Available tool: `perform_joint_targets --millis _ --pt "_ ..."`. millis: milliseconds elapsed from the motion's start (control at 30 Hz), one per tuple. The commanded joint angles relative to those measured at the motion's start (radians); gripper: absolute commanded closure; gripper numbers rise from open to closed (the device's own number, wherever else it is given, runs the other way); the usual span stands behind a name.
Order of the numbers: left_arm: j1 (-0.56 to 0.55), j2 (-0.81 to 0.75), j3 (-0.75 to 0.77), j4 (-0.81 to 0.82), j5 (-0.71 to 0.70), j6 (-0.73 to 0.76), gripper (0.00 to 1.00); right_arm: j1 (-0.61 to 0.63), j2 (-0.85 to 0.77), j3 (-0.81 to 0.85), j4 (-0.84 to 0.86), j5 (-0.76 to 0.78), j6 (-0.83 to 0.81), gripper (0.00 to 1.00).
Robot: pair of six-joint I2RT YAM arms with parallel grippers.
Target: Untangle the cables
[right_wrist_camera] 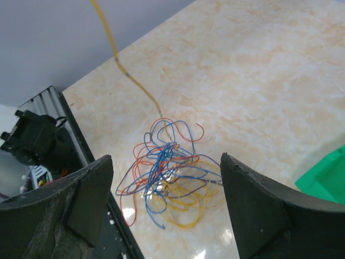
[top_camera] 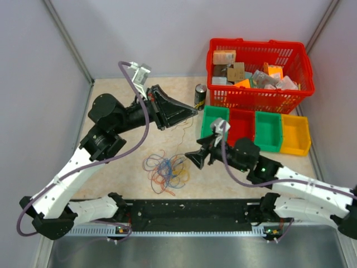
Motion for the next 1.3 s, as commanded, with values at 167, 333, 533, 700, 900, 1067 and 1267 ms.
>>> perform_joint_targets --millis 167,333,533,700,900,1067,1267 --pt "-0.002 -0.110 0.008 -0.082 -0.085 0.058 1.00 -0.006 0.294 0.049 0.515 0.057 -0.072 0.38" --pt "-0.002 -0.127 0.009 -0.117 -0.100 0.081 1.00 -0.005 0.380 0.038 0.655 -0.069 0.003 0.43" --pt "-0.002 -0.137 0.019 -0.142 -0.112 0.102 1.00 0.009 0.400 -0.032 0.702 -0.102 0.049 0.41" --pt "-0.002 -0.134 0.042 -0.174 -0.129 0.130 1.00 0.015 0.363 -0.071 0.627 -0.055 0.036 0.40" --pt "0.000 -0.137 0.057 -0.188 -0.134 0.145 1.00 0.021 0.316 -0.117 0.569 -0.003 -0.021 0.33" --pt "0.000 -0.141 0.057 -0.194 -0.131 0.142 1.00 0.021 0.357 -0.049 0.600 0.034 -0.061 0.30" --pt "0.000 -0.155 0.049 -0.202 -0.137 0.141 1.00 0.023 0.500 0.056 0.710 -0.003 0.000 0.35"
